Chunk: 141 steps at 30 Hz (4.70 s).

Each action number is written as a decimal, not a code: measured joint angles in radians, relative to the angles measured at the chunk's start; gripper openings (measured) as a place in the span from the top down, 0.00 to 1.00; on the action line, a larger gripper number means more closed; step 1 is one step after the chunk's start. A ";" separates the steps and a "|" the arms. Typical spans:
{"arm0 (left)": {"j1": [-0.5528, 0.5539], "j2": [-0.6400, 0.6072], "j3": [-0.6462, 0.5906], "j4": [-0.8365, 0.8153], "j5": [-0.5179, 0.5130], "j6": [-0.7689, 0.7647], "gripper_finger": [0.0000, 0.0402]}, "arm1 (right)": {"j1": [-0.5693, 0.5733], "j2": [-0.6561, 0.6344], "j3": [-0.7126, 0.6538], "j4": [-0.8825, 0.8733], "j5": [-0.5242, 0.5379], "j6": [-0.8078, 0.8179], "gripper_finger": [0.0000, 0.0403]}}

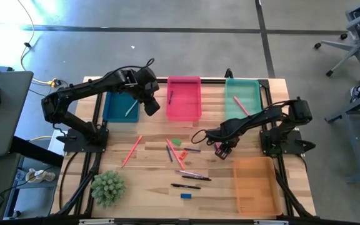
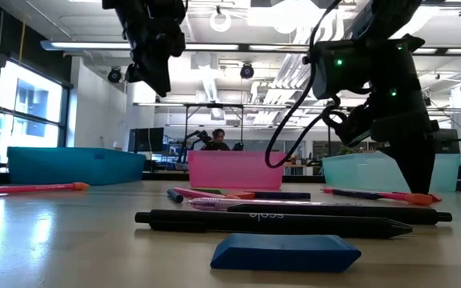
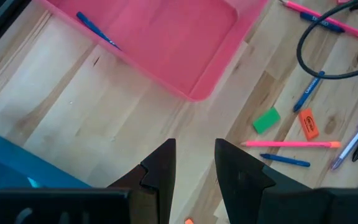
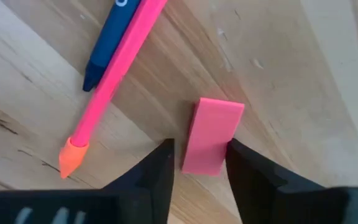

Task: Sort crayons/erasers/pens/pencils in bins
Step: Put the pink eraser into the orange bin, then put the blue crayon into the pink bin

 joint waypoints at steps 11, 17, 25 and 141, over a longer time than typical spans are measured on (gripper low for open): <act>0.000 0.000 0.000 -0.010 0.000 0.000 0.75 | -0.015 -0.068 -0.015 -0.012 0.025 0.006 0.84; -0.001 0.000 0.000 -0.009 0.000 0.000 0.75 | -0.018 -0.128 -0.020 -0.043 0.071 0.027 0.88; -0.001 0.000 0.000 -0.009 0.000 0.016 0.75 | -0.017 -0.278 -0.017 -0.058 0.026 0.076 0.88; -0.494 0.213 -0.003 0.234 -0.103 0.351 0.53 | 0.490 -0.659 -0.040 -0.112 0.392 0.942 0.66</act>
